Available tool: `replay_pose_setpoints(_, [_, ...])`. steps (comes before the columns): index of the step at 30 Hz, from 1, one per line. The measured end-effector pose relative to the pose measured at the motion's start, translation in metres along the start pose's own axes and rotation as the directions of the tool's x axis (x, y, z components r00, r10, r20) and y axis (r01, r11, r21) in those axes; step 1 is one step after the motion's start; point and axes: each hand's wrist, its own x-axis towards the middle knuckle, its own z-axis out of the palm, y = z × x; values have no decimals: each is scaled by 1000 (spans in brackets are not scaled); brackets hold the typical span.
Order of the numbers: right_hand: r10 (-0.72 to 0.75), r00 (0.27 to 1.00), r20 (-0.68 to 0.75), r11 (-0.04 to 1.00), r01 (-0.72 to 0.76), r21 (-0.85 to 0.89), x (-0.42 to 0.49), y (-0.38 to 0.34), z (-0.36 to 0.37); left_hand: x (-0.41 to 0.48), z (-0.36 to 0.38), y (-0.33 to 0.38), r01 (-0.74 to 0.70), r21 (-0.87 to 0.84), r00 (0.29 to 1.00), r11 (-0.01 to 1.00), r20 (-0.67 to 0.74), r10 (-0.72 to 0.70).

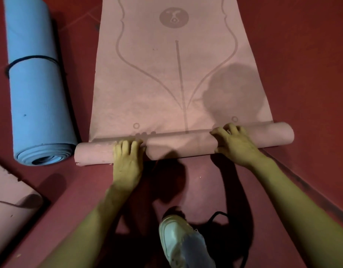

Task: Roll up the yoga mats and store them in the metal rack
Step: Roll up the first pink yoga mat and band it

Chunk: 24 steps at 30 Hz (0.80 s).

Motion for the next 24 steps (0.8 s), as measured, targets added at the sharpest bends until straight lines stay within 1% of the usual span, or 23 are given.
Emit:
replay_pose_setpoints(4, [-3, 999, 45, 1000, 1, 30, 10, 3, -9, 8, -2, -8, -75, -95, 997, 993, 25, 77])
replay_pose_setpoints(7, [26, 999, 40, 998, -28, 55, 12, 2, -13, 24, -6, -9, -81, -70, 995, 994, 56, 85])
replay_pose_setpoints(8, [47, 999, 19, 997, -48, 63, 11, 1, -13, 29, -6, -9, -87, -46, 994, 995, 66, 90])
replay_pose_setpoints(10, [58, 994, -92, 998, -55, 28, 7, -8, -7, 42, -6, -9, -88, -3, 991, 996, 103, 88])
replay_pose_setpoints(12, [80, 978, -194, 997, -81, 2, 3, -21, 2, 55, -7, -7, -45, 49, 984, 998, 176, 36])
replay_pose_setpoints(13, [105, 971, -217, 994, -103, 21, 2, -26, 3, 60, -7, -6, -19, 75, 975, 997, 221, 1])
replay_pose_setpoints(15, [124, 964, -236, 992, -112, 64, 3, -29, 3, 67, -6, -3, 12, 105, 968, 994, 249, -38])
replay_pose_setpoints(17, [73, 971, -227, 996, -57, 74, 4, -22, 0, 70, -5, -2, 36, 98, 966, 995, 250, -60])
replay_pose_setpoints(19, [-3, 980, -198, 999, 11, 39, 9, -13, -1, 70, -2, -2, 48, 64, 972, 997, 226, -61])
replay_pose_setpoints(20, [-21, 984, -175, 999, 27, 33, 12, -10, -2, 68, 0, -3, 26, 48, 982, 999, 187, -35])
replay_pose_setpoints(22, [-4, 990, -138, 999, 10, 42, 21, -9, -6, 59, 3, -3, -47, 33, 998, 998, 33, 46])
replay_pose_setpoints(24, [21, 993, -112, 999, -16, 47, 28, -8, -11, 46, 5, -3, -93, 50, 991, 994, -91, 97])
